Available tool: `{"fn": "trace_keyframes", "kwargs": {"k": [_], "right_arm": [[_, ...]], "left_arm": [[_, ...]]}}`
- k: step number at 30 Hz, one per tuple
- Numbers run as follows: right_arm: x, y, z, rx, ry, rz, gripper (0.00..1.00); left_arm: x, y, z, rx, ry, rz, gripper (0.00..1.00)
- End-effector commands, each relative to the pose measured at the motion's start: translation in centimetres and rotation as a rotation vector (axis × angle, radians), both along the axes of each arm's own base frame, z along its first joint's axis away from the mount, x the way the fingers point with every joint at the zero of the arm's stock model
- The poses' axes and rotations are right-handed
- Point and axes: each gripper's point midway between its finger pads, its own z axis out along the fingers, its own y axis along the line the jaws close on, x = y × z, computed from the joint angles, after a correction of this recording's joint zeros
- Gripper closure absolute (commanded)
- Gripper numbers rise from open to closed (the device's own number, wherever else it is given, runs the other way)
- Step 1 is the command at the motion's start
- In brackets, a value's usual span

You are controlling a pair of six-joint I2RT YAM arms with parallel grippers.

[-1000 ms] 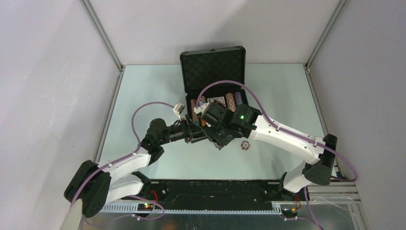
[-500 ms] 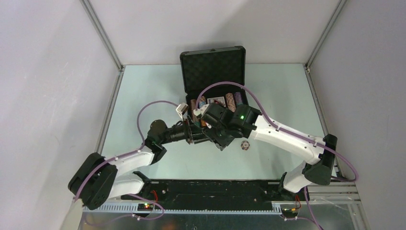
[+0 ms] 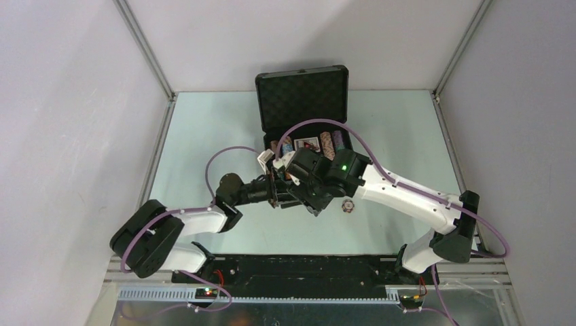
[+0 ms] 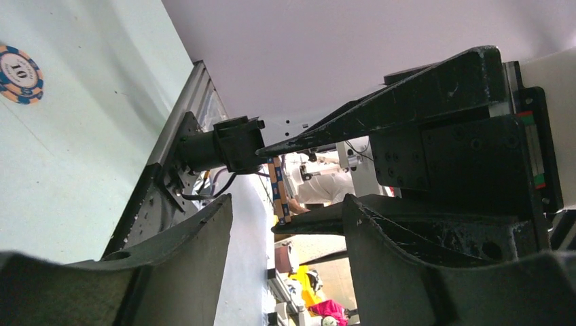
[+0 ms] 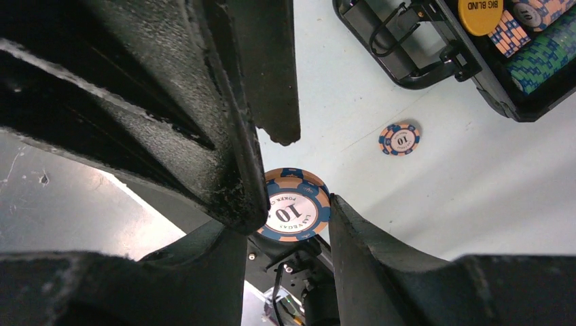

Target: Pack up texas hold em set

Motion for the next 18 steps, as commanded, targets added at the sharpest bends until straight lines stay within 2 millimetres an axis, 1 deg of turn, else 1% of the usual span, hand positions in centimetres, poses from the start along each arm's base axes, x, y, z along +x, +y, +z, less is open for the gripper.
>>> {"fn": "trace_keyframes", "kwargs": {"k": [1,11,16,18], "right_arm": [[-0.07,0.91,2.17,0.081,-0.051,0.047,1.00],[0.34,1.02,2.40,0.068,-0.096,0.069,1.00],[0.51,0.87,2.86,0.074,-0.114,0.072,1.00],[0.62,0.85,3.06,0.078,-0.122,0.075,1.00]], "left_arm": [[-1.94,-0.32,1.96,-0.066,-0.068,-0.077,0.35],[-2.58,-0.60,1.57,-0.060,-0.061,-0.094,0.41],[-2.70,-0.63,1.57,-0.061,-0.062,-0.096,0.44],[-2.75,-0.68,1.51,-0.060,-0.059,-0.099,0.47]]}}
